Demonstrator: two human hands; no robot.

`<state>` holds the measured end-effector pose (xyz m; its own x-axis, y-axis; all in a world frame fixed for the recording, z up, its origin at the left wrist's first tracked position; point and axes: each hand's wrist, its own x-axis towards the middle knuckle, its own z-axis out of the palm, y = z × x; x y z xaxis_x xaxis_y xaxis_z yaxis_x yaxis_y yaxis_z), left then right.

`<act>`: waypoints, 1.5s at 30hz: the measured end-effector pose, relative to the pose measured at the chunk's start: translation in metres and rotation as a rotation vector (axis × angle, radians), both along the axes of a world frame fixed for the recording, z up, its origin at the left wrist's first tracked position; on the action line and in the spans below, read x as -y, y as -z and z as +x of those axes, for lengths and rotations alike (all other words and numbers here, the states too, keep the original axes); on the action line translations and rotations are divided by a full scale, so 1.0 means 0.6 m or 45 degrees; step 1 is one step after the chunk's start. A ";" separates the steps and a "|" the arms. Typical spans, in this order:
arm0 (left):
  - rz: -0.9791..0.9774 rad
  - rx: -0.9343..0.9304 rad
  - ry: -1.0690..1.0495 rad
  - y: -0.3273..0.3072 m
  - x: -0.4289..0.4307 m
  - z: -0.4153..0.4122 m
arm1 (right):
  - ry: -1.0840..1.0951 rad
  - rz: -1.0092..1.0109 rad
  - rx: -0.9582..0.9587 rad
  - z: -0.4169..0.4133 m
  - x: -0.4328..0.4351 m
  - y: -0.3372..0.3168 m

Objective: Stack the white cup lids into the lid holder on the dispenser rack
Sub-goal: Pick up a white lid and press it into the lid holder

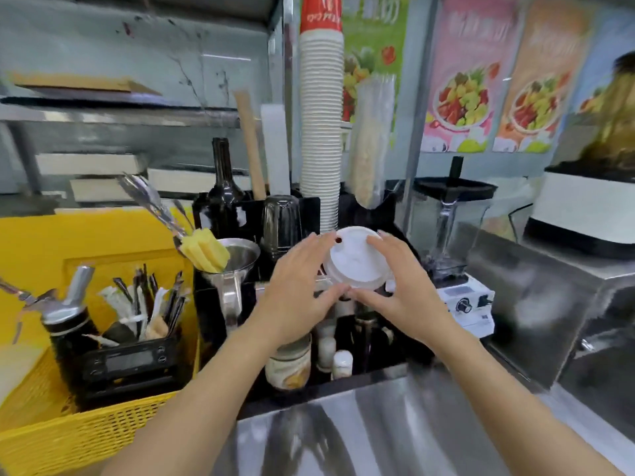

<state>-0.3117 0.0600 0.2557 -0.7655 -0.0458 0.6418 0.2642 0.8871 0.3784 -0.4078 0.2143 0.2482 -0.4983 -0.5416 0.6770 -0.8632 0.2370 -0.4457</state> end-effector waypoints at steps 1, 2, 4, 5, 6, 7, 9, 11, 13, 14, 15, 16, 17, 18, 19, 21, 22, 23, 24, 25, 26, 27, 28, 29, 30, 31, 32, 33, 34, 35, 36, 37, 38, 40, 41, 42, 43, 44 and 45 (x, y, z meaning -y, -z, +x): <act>0.044 0.009 -0.013 -0.002 -0.009 -0.027 | -0.002 -0.017 0.012 -0.024 -0.007 -0.005; 0.095 0.016 -0.026 -0.004 -0.017 -0.052 | -0.012 -0.023 0.019 -0.047 -0.014 -0.008; 0.219 0.064 -0.013 -0.008 -0.031 -0.095 | -0.024 -0.017 0.015 -0.090 -0.024 -0.012; 0.268 0.089 0.011 -0.007 -0.036 -0.114 | -0.028 -0.005 0.025 -0.110 -0.028 -0.013; 0.297 0.111 0.032 -0.008 -0.042 -0.130 | -0.036 0.013 0.048 -0.129 -0.033 -0.013; 0.312 0.131 0.042 -0.009 -0.046 -0.146 | -0.048 0.038 0.074 -0.146 -0.038 -0.015; 0.304 0.154 0.044 -0.013 -0.052 -0.176 | -0.068 0.106 0.122 -0.177 -0.048 -0.023; 0.281 0.171 0.037 -0.017 -0.056 -0.206 | -0.058 0.154 0.146 -0.208 -0.056 -0.029; 0.256 0.204 0.035 -0.019 -0.057 -0.234 | 0.007 0.211 0.159 -0.237 -0.060 -0.033; 0.242 0.228 0.033 -0.019 -0.056 -0.248 | 0.049 0.241 0.172 -0.251 -0.061 -0.033; 0.227 0.260 0.029 -0.017 -0.053 -0.262 | 0.081 0.273 0.188 -0.262 -0.062 -0.033; 0.209 0.289 0.022 -0.015 -0.050 -0.275 | 0.098 0.296 0.201 -0.273 -0.062 -0.032; 0.202 0.321 0.010 -0.013 -0.045 -0.287 | 0.103 0.309 0.203 -0.280 -0.062 -0.031; 0.202 0.353 -0.005 -0.012 -0.042 -0.295 | 0.104 0.318 0.196 -0.289 -0.061 -0.030; 0.201 0.382 -0.018 -0.010 -0.038 -0.303 | 0.097 0.325 0.181 -0.293 -0.060 -0.029; 0.153 0.419 -0.040 -0.005 -0.031 -0.313 | 0.078 0.349 0.157 -0.303 -0.053 -0.024; 0.117 0.435 -0.049 -0.003 -0.029 -0.315 | 0.077 0.371 0.144 -0.307 -0.048 -0.022; 0.096 0.445 -0.052 -0.001 -0.028 -0.317 | 0.083 0.399 0.123 -0.312 -0.044 -0.019; 0.085 0.446 -0.052 0.001 -0.026 -0.318 | 0.099 0.423 0.103 -0.318 -0.040 -0.016; 0.072 0.443 -0.057 0.004 -0.024 -0.321 | 0.117 0.452 0.078 -0.322 -0.037 -0.014; 0.041 0.446 -0.076 0.007 -0.021 -0.323 | 0.131 0.475 0.050 -0.328 -0.034 -0.011; 0.005 0.460 -0.106 0.010 -0.020 -0.325 | 0.141 0.502 0.015 -0.332 -0.032 -0.009; -0.029 0.486 -0.139 0.012 -0.019 -0.326 | 0.152 0.533 -0.014 -0.338 -0.029 -0.005; -0.058 0.515 -0.165 0.015 -0.018 -0.329 | 0.159 0.560 -0.044 -0.341 -0.028 -0.004; -0.079 0.533 -0.178 0.016 -0.018 -0.331 | 0.166 0.577 -0.056 -0.345 -0.025 -0.001; -0.088 0.537 -0.182 0.018 -0.017 -0.334 | 0.169 0.581 -0.059 -0.347 -0.023 0.000; -0.083 0.533 -0.183 0.018 -0.018 -0.335 | 0.170 0.579 -0.050 -0.348 -0.021 0.002; -0.071 0.529 -0.185 0.020 -0.017 -0.338 | 0.169 0.576 -0.059 -0.349 -0.018 0.004; -0.063 0.527 -0.192 0.020 -0.017 -0.339 | 0.169 0.578 -0.076 -0.350 -0.016 0.007; -0.063 0.525 -0.202 0.022 -0.016 -0.341 | 0.173 0.580 -0.087 -0.352 -0.014 0.010; -0.077 0.521 -0.209 0.024 -0.014 -0.343 | 0.178 0.579 -0.092 -0.352 -0.014 0.013; -0.096 0.524 -0.215 0.026 -0.013 -0.345 | 0.186 0.578 -0.089 -0.353 -0.013 0.016; -0.116 0.530 -0.218 0.028 -0.012 -0.346 | 0.192 0.573 -0.087 -0.352 -0.014 0.019; -0.128 0.546 -0.213 0.033 -0.009 -0.349 | 0.194 0.558 -0.074 -0.351 -0.014 0.024; -0.128 0.552 -0.211 0.035 -0.008 -0.350 | 0.184 0.554 -0.049 -0.350 -0.014 0.025; -0.139 0.558 -0.210 0.037 -0.008 -0.349 | 0.168 0.557 -0.019 -0.348 -0.014 0.027; -0.160 0.564 -0.211 0.038 -0.009 -0.349 | 0.155 0.562 0.002 -0.347 -0.015 0.030; -0.186 0.566 -0.213 0.040 -0.009 -0.348 | 0.145 0.565 0.012 -0.347 -0.015 0.033; -0.207 0.563 -0.213 0.041 -0.009 -0.348 | 0.141 0.563 0.008 -0.348 -0.015 0.037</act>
